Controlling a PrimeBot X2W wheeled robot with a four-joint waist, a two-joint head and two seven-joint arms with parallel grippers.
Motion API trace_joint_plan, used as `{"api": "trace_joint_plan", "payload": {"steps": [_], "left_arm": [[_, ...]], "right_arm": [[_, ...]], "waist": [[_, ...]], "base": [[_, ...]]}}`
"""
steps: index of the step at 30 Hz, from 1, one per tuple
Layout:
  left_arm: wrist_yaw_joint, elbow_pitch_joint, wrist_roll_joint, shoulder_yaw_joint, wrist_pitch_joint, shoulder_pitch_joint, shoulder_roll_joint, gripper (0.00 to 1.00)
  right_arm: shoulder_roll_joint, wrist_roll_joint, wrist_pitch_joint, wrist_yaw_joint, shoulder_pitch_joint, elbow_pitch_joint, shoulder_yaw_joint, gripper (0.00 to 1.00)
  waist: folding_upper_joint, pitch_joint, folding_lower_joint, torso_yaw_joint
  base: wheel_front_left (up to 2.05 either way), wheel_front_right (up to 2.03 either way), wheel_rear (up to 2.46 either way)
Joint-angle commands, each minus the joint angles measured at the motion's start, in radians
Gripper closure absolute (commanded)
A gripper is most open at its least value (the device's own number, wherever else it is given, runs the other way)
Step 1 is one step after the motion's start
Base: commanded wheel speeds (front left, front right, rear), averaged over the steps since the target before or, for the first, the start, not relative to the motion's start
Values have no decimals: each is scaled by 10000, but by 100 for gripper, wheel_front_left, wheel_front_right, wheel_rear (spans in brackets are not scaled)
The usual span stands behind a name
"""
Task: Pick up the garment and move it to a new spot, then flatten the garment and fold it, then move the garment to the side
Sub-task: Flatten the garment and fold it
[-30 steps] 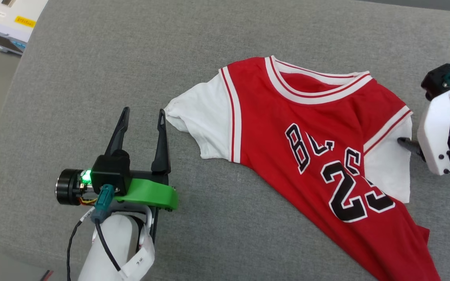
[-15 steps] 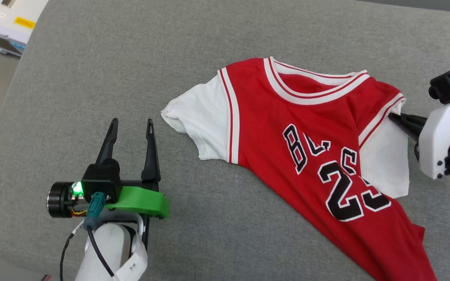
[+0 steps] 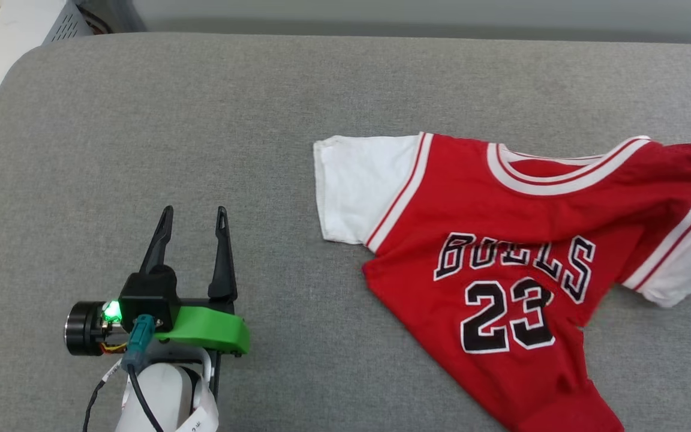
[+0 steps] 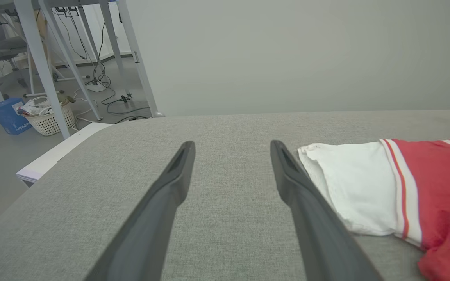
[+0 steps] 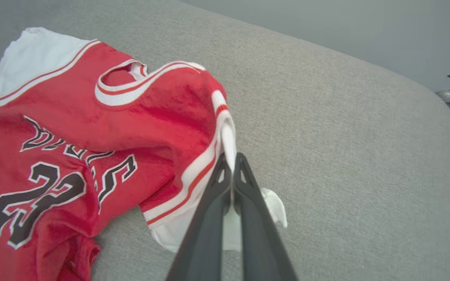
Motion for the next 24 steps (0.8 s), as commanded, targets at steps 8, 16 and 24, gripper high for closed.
{"api": "trace_joint_plan", "payload": {"steps": [8, 16, 24], "left_arm": [[-163, -60, 129, -223, -57, -446, -66, 0], [-103, -88, 94, -359, -57, -906, -151, 0], [-66, -10, 101, -232, -57, -961, -130, 0]], "right_arm": [[391, -1212, 1861, -7, -601, 265, -1472, 100], [1993, -2980, 2225, -7, -2861, 2761, -34, 100], [3084, -2999, 1207, -7, -3423, 5064, 1198, 100]], "waist": [[-1, 814, 0, 516], [-1, 1562, 0, 1000], [-1, 1452, 0, 1002]], "base": [[0, 0, 0], [0, 0, 0], [0, 0, 0]]}}
